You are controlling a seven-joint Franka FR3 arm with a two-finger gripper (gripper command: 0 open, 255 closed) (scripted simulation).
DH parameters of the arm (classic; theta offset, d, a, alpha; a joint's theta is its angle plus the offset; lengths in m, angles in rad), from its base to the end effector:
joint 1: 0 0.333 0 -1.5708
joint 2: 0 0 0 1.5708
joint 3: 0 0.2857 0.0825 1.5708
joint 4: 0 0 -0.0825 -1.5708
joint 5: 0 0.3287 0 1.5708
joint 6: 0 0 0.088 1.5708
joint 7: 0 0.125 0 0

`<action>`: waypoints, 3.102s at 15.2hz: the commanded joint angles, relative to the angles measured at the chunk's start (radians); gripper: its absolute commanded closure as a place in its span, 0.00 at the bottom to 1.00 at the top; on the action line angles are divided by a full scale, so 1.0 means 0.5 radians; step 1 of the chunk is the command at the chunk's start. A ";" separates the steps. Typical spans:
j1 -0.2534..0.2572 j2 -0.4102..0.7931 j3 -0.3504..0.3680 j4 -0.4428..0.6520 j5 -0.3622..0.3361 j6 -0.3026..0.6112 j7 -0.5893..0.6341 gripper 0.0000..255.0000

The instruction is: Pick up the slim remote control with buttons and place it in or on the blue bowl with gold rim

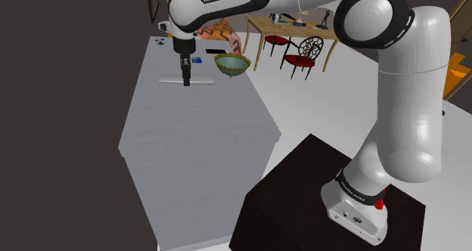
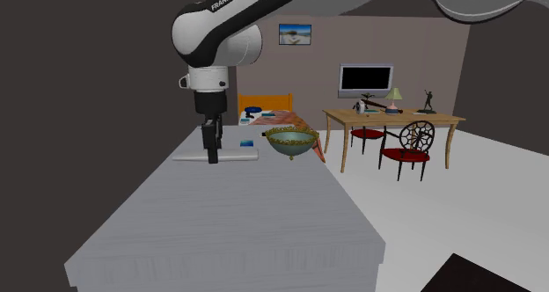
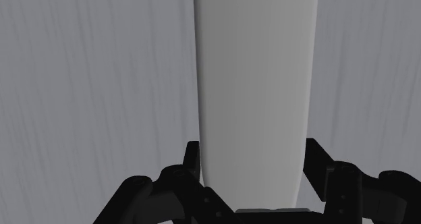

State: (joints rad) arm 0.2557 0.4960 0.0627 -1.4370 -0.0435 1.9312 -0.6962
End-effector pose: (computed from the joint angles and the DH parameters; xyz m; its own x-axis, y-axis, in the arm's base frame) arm 0.6041 0.1887 0.3810 0.5213 0.8533 -0.0076 0.8534 -0.5213 0.0078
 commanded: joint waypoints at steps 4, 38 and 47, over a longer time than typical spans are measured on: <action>0.001 -0.014 0.001 0.116 0.002 -0.130 -0.003 1.00; -0.635 -0.032 -0.225 0.434 0.112 -0.455 -0.868 1.00; -0.632 -0.040 -0.224 0.178 0.112 -0.209 -0.867 1.00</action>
State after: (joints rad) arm -0.0614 0.4794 -0.0495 -1.3278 0.0126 1.8097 -1.1306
